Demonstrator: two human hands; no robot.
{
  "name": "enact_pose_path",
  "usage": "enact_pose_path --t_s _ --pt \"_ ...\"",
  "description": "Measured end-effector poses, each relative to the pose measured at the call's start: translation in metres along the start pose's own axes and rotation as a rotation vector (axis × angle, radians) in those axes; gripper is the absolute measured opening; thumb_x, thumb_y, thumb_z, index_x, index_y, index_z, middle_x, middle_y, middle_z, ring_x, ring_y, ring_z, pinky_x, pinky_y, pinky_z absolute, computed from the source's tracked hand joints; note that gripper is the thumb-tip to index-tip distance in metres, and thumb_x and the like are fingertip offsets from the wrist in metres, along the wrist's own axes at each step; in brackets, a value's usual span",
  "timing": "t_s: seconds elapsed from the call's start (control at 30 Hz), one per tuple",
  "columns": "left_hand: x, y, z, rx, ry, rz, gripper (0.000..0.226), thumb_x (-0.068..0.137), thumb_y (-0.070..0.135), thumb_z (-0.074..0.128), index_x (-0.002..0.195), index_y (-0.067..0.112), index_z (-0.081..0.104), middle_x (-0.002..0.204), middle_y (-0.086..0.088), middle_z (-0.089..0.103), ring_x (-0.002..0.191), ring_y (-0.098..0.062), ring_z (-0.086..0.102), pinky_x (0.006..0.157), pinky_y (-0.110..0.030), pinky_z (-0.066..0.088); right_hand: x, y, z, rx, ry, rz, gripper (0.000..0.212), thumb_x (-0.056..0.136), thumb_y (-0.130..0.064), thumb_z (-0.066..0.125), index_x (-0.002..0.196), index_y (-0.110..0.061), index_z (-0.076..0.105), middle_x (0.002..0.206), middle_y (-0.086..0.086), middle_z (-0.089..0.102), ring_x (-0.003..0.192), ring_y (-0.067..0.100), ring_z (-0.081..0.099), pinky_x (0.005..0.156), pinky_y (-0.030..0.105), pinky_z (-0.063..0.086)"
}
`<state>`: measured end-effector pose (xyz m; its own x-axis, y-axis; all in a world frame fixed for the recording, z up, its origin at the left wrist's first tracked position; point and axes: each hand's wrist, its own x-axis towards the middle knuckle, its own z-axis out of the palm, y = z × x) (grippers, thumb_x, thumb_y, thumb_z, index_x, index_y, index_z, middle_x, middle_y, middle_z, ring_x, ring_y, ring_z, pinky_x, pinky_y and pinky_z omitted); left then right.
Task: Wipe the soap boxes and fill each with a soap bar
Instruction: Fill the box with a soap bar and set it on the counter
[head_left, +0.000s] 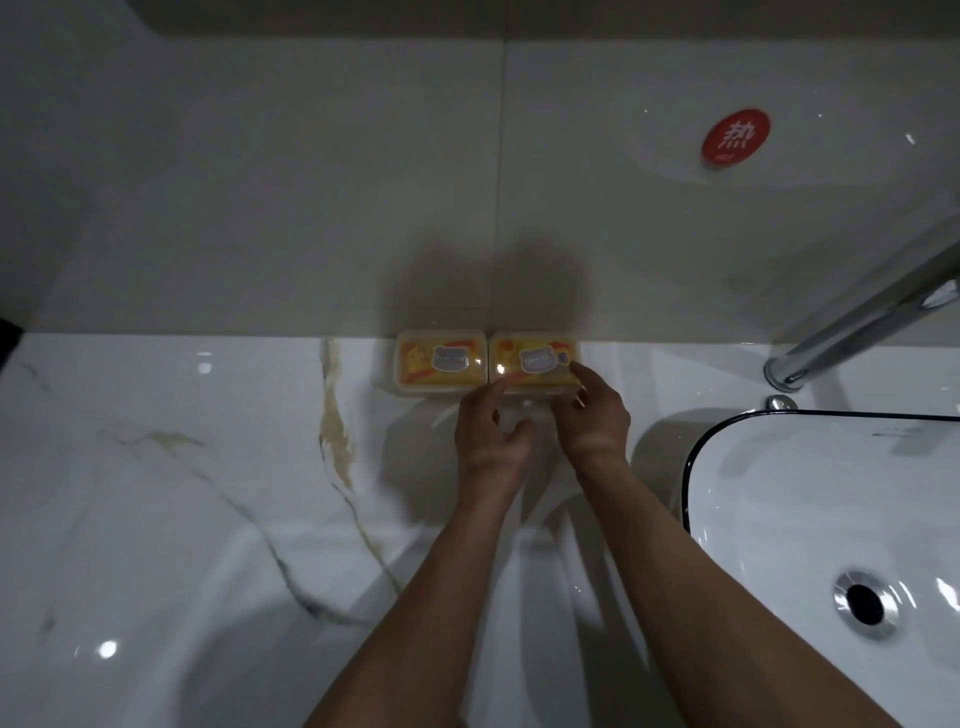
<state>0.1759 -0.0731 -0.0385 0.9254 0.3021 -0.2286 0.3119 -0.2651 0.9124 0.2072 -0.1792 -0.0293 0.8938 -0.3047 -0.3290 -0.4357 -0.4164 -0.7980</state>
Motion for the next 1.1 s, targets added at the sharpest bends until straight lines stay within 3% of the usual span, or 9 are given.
enact_pose_path --t_s 0.13,0.27,0.33,0.43,0.53,0.63,0.8,1.0,1.1 --pt "0.002 0.002 -0.001 -0.019 -0.026 -0.013 0.060 0.076 0.011 0.065 0.135 0.020 0.056 0.130 -0.002 0.053 0.112 -0.016 0.056 0.095 -0.024 0.046 0.003 -0.001 0.002 -0.041 -0.022 -0.024 0.051 0.094 -0.009 0.061 0.143 -0.018 0.055 0.138 0.008 0.062 0.121 0.023 0.062 0.096 0.017 0.042" --pt "-0.001 0.006 -0.005 0.024 -0.032 -0.015 0.058 0.081 0.002 0.064 0.137 0.017 0.055 0.134 -0.005 0.052 0.121 -0.020 0.054 0.106 -0.036 0.044 -0.001 -0.001 0.003 -0.067 -0.032 -0.067 0.053 0.093 -0.008 0.061 0.145 -0.014 0.051 0.146 0.011 0.054 0.132 0.027 0.054 0.113 0.033 0.041" --pt "-0.006 0.010 -0.009 0.066 0.060 0.025 0.051 0.081 0.004 0.063 0.131 0.013 0.059 0.130 -0.007 0.056 0.117 -0.022 0.057 0.102 -0.040 0.047 -0.003 -0.002 0.003 -0.120 -0.040 -0.086 0.056 0.093 -0.007 0.062 0.147 -0.014 0.049 0.152 0.015 0.045 0.137 0.029 0.048 0.115 0.034 0.037" --pt "-0.004 0.010 -0.025 0.322 0.217 0.176 0.050 0.081 0.009 0.065 0.130 0.011 0.061 0.139 -0.011 0.052 0.126 -0.030 0.050 0.102 -0.045 0.045 -0.005 -0.006 0.004 -0.247 -0.073 -0.106 0.059 0.094 -0.007 0.060 0.149 -0.024 0.046 0.163 0.010 0.027 0.139 0.026 0.044 0.107 0.022 0.032" --pt "0.016 0.002 -0.048 0.748 0.092 0.131 0.064 0.086 0.029 0.062 0.146 0.033 0.041 0.160 -0.004 0.022 0.147 -0.028 0.018 0.119 -0.044 0.018 -0.009 -0.009 0.007 -0.339 -0.120 -0.130 0.060 0.096 -0.006 0.055 0.149 -0.032 0.044 0.167 0.006 0.013 0.146 0.026 0.035 0.110 0.030 0.037" --pt "0.033 -0.011 -0.064 0.972 -0.039 0.078 0.067 0.091 0.039 0.054 0.151 0.043 0.025 0.165 0.001 0.006 0.151 -0.026 -0.001 0.121 -0.050 0.001 -0.012 -0.014 0.009 -0.415 -0.152 -0.138 0.062 0.098 -0.008 0.054 0.151 -0.035 0.041 0.168 0.007 0.006 0.151 0.027 0.023 0.115 0.031 0.033" --pt "0.043 -0.020 -0.081 1.003 -0.104 0.112 0.066 0.092 0.038 0.053 0.151 0.045 0.022 0.165 0.003 0.005 0.152 -0.026 -0.001 0.118 -0.056 0.000 -0.014 -0.019 0.012 -0.497 -0.193 -0.170 0.065 0.097 -0.012 0.057 0.153 -0.038 0.036 0.168 0.010 0.004 0.150 0.031 0.025 0.115 0.034 0.033" --pt "0.043 -0.016 -0.084 0.959 -0.164 0.154 0.071 0.091 0.036 0.057 0.153 0.038 0.023 0.165 0.001 0.004 0.152 -0.028 -0.004 0.123 -0.044 0.003 -0.013 -0.020 0.013 -0.529 -0.190 -0.160 0.067 0.096 -0.013 0.059 0.154 -0.036 0.035 0.167 0.013 0.004 0.148 0.033 0.027 0.117 0.035 0.031" --pt "0.044 -0.015 -0.084 0.999 -0.169 0.153 0.073 0.090 0.035 0.057 0.153 0.042 0.020 0.165 0.004 0.003 0.152 -0.027 -0.004 0.123 -0.046 0.002 -0.013 -0.020 0.012 -0.557 -0.196 -0.157 0.069 0.095 -0.011 0.059 0.154 -0.037 0.034 0.167 0.013 0.004 0.148 0.033 0.027 0.116 0.035 0.031"
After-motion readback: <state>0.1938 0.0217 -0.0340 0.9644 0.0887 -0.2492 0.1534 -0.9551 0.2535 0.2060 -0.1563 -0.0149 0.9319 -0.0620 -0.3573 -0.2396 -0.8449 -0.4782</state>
